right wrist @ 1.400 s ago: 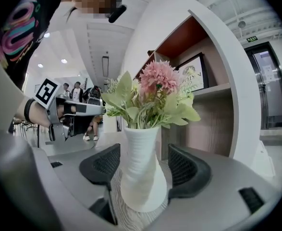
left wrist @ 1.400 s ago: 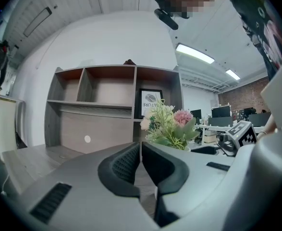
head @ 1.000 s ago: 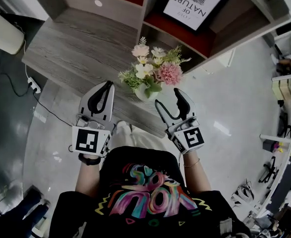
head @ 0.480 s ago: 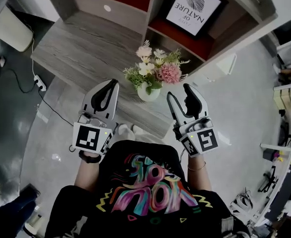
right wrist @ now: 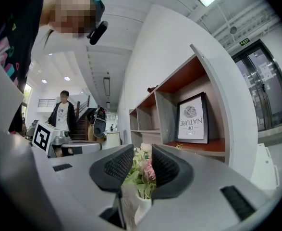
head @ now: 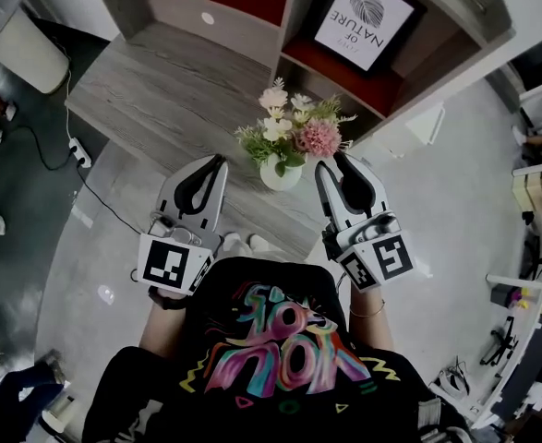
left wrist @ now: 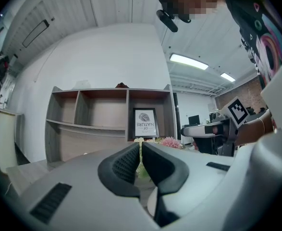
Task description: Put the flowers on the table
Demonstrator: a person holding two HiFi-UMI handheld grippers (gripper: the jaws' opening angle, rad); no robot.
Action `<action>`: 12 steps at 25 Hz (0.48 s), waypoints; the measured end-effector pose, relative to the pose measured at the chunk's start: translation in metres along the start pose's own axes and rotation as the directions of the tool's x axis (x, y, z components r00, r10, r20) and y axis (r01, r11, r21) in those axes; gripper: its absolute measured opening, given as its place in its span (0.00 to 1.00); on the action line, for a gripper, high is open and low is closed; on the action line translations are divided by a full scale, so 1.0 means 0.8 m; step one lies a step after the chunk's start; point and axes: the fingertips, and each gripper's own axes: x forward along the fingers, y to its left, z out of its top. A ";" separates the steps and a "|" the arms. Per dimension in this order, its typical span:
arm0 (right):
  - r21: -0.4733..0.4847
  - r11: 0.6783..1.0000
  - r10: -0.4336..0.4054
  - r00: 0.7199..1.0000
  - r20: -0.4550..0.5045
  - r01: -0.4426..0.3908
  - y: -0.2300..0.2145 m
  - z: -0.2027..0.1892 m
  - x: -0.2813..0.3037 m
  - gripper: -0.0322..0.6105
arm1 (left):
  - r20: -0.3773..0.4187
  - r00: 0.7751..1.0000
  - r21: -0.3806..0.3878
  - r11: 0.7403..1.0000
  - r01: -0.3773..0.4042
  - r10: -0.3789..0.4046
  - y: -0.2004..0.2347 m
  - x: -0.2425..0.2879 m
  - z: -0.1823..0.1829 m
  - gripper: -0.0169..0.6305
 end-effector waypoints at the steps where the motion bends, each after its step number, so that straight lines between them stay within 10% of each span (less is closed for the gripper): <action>1: 0.001 1.000 0.002 1.000 -0.004 -0.002 0.001 -0.001 0.000 0.25 | -0.002 1.000 -0.002 1.000 0.000 0.000 0.000 -0.001 0.000 0.08; 12: -0.009 1.000 -0.020 1.000 0.008 0.020 0.008 0.002 0.001 0.08 | -0.012 1.000 -0.012 1.000 0.016 -0.016 0.001 0.000 -0.005 0.08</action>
